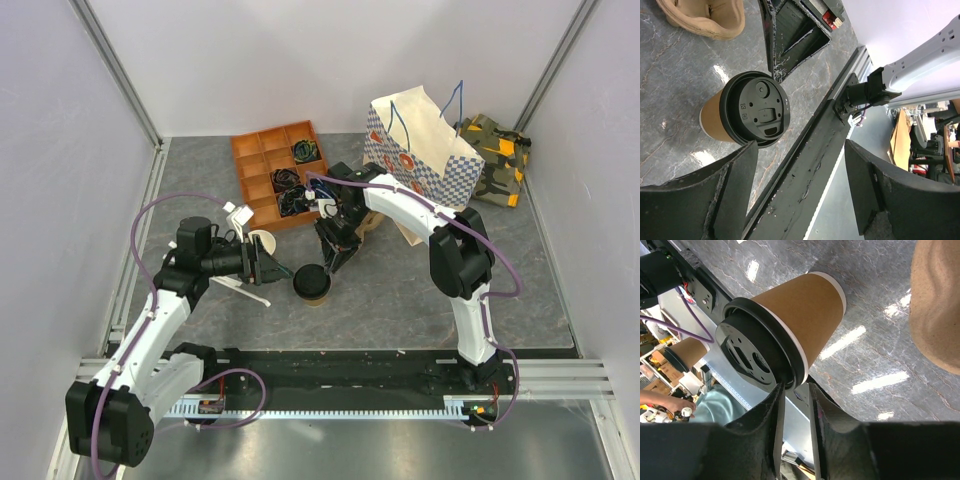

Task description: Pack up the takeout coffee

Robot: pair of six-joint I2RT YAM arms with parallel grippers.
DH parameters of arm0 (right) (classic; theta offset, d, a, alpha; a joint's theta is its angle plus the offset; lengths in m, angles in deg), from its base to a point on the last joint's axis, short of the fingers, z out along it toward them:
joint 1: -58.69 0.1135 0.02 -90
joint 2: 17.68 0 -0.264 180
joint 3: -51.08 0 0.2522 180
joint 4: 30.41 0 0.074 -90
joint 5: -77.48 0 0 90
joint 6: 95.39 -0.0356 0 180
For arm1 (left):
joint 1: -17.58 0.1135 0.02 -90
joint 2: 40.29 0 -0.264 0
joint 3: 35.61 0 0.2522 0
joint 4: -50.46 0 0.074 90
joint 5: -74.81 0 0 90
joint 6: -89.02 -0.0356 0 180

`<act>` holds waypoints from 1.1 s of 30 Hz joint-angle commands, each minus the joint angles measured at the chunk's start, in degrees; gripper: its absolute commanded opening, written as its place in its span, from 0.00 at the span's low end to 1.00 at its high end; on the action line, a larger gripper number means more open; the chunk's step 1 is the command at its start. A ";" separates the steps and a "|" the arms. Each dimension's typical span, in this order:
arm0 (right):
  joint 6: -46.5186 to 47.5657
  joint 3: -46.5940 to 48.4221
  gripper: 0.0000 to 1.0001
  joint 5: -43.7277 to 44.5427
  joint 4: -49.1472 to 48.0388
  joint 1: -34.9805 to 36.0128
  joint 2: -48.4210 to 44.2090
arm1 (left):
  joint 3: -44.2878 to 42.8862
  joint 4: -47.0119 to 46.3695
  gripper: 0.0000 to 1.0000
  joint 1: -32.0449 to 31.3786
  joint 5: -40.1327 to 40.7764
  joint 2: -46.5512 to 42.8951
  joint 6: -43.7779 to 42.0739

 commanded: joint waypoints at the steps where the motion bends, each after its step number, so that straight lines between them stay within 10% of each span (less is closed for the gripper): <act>1: 1.26 1.22 0.34 0.67 0.59 -0.73 -2.60 | -0.57 -2.08 0.78 0.46 -2.91 0.37 1.30; 17: 11.46 2.98 0.80 -15.18 -5.97 -3.81 -11.31 | -12.61 14.09 0.84 0.46 -15.03 9.33 -9.18; 33: -26.06 -37.09 0.68 -23.23 -60.31 -1.00 -24.05 | -1.54 -12.26 0.25 -7.19 -10.56 16.00 10.96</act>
